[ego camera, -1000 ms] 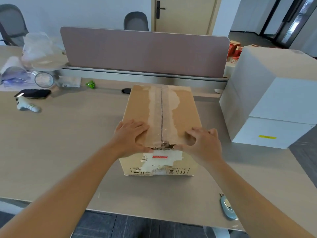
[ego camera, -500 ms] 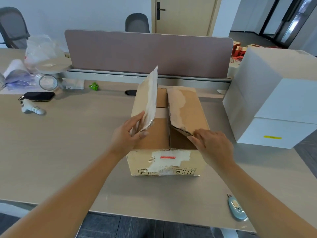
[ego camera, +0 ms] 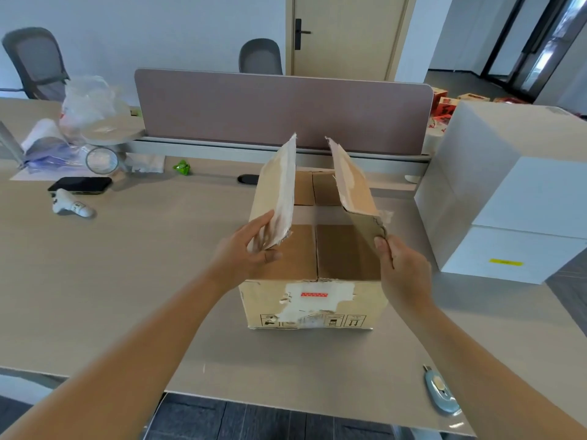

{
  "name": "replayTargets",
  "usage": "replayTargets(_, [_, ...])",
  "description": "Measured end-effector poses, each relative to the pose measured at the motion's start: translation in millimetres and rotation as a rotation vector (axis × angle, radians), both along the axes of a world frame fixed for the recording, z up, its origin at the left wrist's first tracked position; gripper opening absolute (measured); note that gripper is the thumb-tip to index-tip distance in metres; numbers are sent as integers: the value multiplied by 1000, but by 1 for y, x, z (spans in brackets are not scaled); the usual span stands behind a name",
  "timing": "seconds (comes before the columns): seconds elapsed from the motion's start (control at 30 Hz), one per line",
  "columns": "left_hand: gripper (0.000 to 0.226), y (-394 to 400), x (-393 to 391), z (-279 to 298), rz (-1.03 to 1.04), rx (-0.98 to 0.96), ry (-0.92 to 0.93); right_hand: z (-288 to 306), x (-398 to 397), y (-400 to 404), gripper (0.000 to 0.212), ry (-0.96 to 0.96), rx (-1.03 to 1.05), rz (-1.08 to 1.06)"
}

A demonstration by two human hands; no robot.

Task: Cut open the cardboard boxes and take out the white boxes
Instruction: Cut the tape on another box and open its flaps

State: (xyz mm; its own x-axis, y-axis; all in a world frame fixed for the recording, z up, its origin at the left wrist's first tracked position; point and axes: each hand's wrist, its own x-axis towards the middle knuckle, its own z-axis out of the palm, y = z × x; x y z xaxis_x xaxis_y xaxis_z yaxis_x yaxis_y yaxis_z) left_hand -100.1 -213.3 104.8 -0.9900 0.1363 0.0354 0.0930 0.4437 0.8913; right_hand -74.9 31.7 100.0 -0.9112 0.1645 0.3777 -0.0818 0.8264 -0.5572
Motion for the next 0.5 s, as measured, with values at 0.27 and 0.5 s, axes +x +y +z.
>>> replayTargets(0.27, [116, 3, 10, 42, -170, -665, 479, 17, 8, 2, 52, 25, 142, 114])
replayTargets(0.5, [88, -1, 26, 56, -51, -1333, 840, 19, -1, 15, 24, 506, 833, -52])
